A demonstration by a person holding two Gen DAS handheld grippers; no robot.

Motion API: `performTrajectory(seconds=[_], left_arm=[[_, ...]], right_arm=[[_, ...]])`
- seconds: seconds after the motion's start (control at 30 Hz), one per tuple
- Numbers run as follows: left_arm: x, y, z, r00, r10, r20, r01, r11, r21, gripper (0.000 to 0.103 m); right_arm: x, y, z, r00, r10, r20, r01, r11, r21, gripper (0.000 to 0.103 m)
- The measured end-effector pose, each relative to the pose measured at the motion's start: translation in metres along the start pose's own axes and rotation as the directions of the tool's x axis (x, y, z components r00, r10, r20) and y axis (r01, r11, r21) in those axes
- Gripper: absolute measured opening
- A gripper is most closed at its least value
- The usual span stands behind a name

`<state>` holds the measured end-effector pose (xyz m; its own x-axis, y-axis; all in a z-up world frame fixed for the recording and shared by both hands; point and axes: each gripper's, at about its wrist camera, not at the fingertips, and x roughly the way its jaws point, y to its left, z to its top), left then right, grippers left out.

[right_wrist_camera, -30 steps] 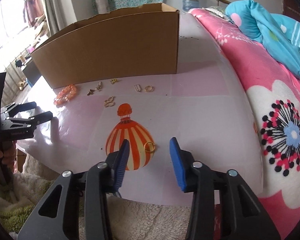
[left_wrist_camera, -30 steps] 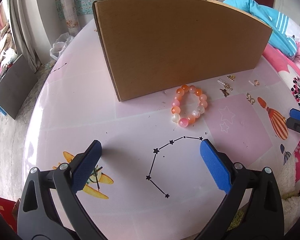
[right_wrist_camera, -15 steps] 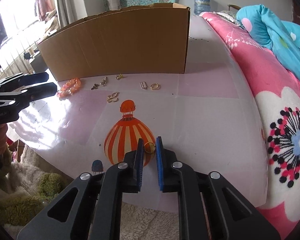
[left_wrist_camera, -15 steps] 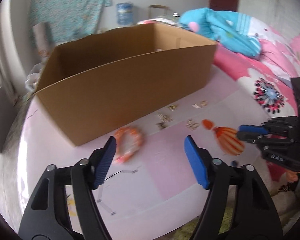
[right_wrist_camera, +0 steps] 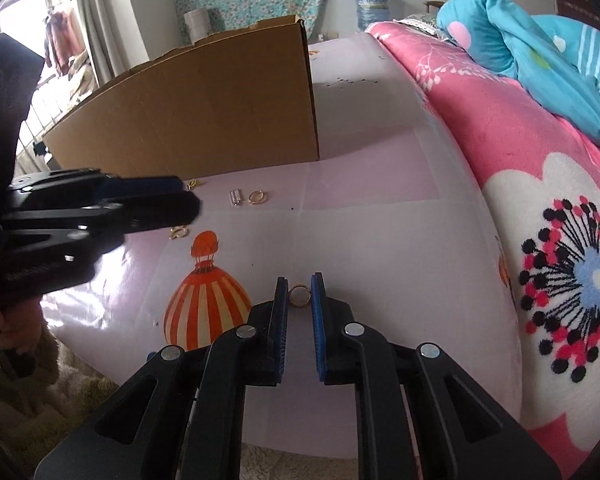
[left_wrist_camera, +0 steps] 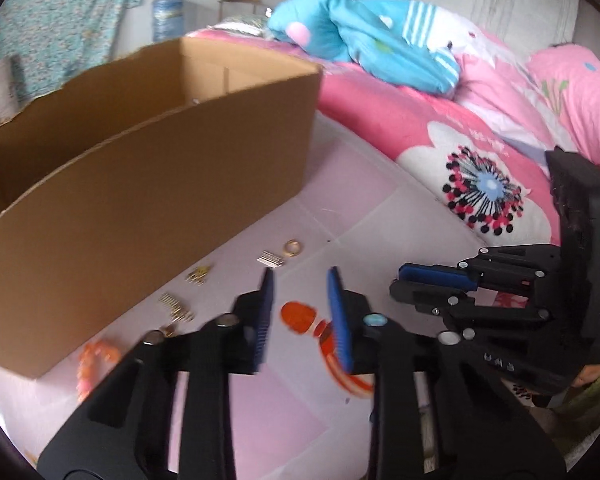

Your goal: Organize jewelry

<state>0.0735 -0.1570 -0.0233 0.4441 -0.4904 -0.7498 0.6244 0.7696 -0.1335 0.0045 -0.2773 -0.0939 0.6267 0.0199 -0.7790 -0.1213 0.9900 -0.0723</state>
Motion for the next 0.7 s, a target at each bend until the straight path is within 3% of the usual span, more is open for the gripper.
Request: performTrajectory(seconds=[0.27,0.53,0.7], left_arm=[[0.033,0.009,0.005,0.996,-0.03,-0.084,0.028,0.999,-0.03,0.017],[0.038,0.019,0.011,0.999,-0.004,-0.055,0.001,0.999,-0.051,0.017],[0.04,0.012,0.011,0.998,0.023,-0.052,-0.023,1.0,0.002,0.017]], right_arm=[[0.003,-0.006,0.003,1.0,0.027,0.01,-0.028,0.999,0.042,0.012],[0.006,-0.01,0.006,0.999,0.037,0.013,-0.037,0.997,0.06,0.012],[0.006,-0.01,0.005,0.999,0.038,0.015,-0.038,0.997,0.066,0.012]])
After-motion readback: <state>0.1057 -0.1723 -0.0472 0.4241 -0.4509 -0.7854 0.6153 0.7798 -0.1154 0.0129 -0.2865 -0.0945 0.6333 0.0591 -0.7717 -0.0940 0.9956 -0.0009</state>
